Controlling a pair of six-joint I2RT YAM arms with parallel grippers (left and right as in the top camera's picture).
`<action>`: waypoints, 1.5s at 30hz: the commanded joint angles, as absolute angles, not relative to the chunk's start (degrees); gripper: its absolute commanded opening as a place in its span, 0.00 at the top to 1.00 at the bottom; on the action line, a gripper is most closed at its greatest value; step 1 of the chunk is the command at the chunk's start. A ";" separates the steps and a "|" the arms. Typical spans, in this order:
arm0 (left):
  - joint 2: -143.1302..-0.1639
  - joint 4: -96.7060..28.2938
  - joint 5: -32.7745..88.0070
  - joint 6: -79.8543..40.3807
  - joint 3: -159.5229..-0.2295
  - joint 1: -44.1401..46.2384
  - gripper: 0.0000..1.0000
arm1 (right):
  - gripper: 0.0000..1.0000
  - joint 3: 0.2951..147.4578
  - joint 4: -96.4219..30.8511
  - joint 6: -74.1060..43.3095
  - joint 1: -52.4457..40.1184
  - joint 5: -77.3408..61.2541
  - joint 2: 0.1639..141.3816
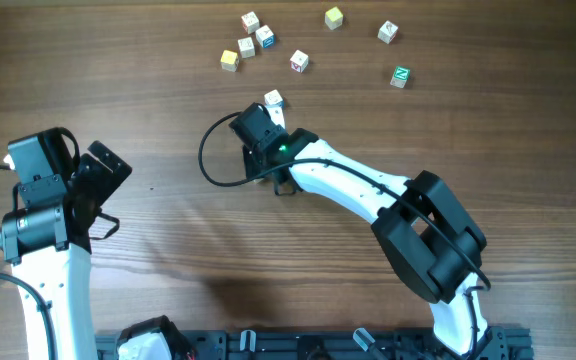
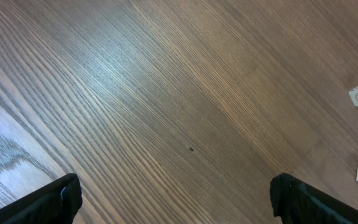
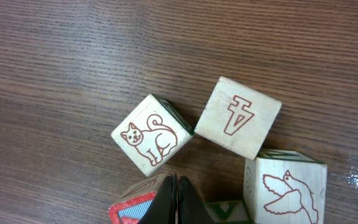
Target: Form a circle
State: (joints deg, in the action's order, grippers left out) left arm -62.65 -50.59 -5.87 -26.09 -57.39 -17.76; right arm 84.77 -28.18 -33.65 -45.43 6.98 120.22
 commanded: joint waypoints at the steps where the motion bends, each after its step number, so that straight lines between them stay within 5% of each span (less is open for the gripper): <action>1: -62.63 -50.48 -5.37 -26.59 -57.39 -18.06 0.00 | 0.95 84.73 -28.05 -34.37 -45.23 5.04 121.45; 23: -62.63 -50.48 -5.37 -26.59 -57.39 -18.06 0.00 | 0.95 84.75 -34.74 -34.92 -46.09 9.02 110.72; 36: -62.63 -50.48 -5.37 -26.59 -57.39 -18.06 0.00 | 0.95 80.88 -42.61 -50.13 -46.44 8.97 111.68; 45: -62.63 -50.46 -5.37 -26.61 -57.39 -18.06 0.00 | 0.95 80.51 -30.06 -32.34 -50.00 -1.17 111.74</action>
